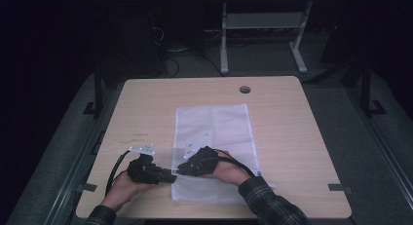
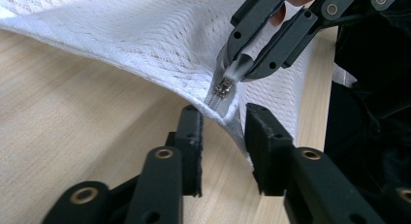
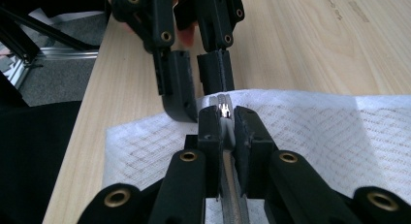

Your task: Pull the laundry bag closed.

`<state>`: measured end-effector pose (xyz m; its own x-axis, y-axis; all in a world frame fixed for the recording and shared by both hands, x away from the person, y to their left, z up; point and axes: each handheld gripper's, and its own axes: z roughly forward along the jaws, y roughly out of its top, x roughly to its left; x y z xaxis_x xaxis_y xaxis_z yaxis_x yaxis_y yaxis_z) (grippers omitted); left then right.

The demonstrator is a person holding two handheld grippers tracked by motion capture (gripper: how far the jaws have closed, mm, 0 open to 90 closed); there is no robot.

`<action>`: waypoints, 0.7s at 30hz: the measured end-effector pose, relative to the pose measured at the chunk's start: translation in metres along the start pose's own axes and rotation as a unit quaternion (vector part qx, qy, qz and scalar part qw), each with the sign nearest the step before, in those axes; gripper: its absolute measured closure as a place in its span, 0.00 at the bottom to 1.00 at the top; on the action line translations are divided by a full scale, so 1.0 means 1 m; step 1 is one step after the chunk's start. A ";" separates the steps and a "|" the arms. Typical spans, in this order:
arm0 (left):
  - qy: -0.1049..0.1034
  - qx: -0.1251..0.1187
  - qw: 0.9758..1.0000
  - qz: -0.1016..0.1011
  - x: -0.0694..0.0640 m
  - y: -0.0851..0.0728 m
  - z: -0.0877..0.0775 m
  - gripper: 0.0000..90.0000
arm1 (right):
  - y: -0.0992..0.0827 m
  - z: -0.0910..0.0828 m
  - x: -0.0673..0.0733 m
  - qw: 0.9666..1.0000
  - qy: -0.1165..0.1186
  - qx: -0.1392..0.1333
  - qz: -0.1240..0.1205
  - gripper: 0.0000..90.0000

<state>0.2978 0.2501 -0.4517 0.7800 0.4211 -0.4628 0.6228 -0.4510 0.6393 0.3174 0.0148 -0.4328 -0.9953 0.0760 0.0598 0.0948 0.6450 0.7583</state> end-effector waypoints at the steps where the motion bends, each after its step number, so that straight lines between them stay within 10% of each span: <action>1: -0.002 0.000 1.000 -0.001 0.000 0.000 0.000 0.79 | 0.000 0.000 0.000 1.000 0.002 -0.001 0.001 0.91; 21: -0.011 -0.009 1.000 -0.024 0.001 -0.002 0.000 0.97 | -0.007 -0.002 0.001 1.000 0.001 0.005 -0.002 0.91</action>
<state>0.2975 0.2512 -0.4531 0.7508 0.4236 -0.5068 0.6583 -0.4170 0.6267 0.3157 0.0089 -0.4363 -0.9956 0.0726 0.0584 0.0917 0.6521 0.7526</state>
